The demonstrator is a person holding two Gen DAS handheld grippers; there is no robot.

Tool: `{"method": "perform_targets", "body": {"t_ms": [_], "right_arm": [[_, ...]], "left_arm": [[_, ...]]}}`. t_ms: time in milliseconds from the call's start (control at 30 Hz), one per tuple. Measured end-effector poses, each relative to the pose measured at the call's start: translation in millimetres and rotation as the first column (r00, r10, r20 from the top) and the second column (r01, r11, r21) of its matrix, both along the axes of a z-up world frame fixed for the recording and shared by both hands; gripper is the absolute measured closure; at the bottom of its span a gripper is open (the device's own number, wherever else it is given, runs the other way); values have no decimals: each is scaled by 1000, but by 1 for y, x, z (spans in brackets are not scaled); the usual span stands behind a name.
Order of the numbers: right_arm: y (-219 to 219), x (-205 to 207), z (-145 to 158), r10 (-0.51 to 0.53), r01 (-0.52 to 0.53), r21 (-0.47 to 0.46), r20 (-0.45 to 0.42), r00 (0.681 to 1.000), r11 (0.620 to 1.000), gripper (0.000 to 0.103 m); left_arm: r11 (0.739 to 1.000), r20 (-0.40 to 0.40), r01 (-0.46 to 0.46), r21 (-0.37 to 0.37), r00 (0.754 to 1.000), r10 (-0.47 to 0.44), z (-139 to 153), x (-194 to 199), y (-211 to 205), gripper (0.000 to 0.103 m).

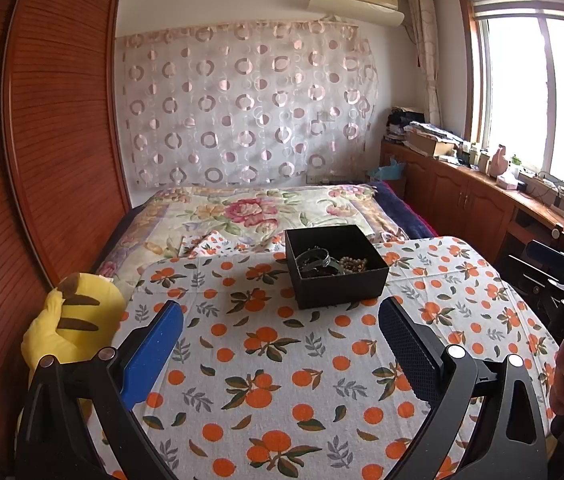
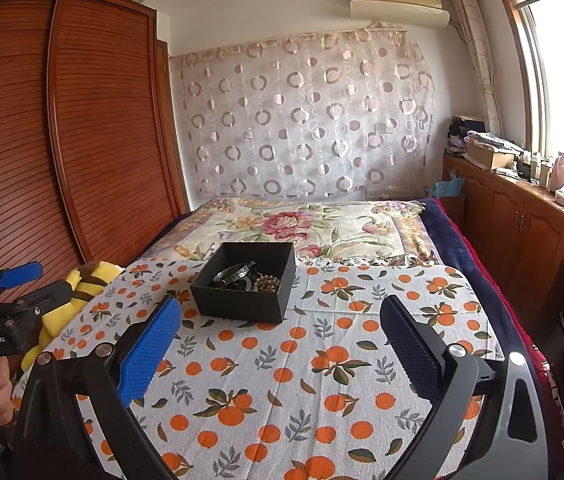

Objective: Organize jewelry

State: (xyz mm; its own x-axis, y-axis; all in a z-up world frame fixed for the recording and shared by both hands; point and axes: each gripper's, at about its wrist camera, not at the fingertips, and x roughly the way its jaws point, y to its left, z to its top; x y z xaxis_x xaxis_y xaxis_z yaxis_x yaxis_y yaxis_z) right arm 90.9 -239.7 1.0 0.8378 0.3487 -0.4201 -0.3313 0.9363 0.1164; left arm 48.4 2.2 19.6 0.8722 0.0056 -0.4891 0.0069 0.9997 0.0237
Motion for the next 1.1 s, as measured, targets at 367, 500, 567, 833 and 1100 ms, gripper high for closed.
{"method": "perform_targets", "body": {"t_ms": [367,500,567,833,1100], "right_arm": [[0,0,0,0,0,0,1,1000,1000,3],[0,0,0,0,0,0,0,1000,1000,3],[0,0,0,0,0,0,0,1000,1000,3],[0,0,0,0,0,0,0,1000,1000,3],[0,-1,0,-4,4,-1,4,1000,1000,3]], "left_arm": [[1000,2,0,0,1000,0,-1,0,0,8],[1000,2,-1,0,1000,1,-1,0,0,8],[1000,1,0,0,1000,0,-1,-1,0,8],[1000,2,-1,-2,1000,1,-1,-1,0,8],[1000,4,-1,0,1000,1,-1,-1,0,8]]}}
